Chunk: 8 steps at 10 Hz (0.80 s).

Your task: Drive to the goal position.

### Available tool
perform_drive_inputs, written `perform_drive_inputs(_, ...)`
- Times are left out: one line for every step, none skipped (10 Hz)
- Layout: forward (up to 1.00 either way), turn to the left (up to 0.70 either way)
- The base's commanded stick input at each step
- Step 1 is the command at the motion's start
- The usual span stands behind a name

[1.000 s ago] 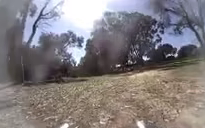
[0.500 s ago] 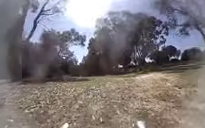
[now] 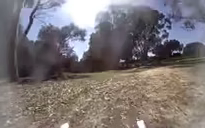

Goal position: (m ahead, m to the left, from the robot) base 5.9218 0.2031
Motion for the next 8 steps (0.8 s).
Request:
perform_drive_inputs(1.00, 0.00)
perform_drive_inputs(1.00, 0.00)
perform_drive_inputs(1.00, 0.00)
perform_drive_inputs(1.00, -0.12)
perform_drive_inputs(1.00, 0.00)
perform_drive_inputs(1.00, 0.00)
perform_drive_inputs(1.00, 0.00)
perform_drive_inputs(1.00, 0.00)
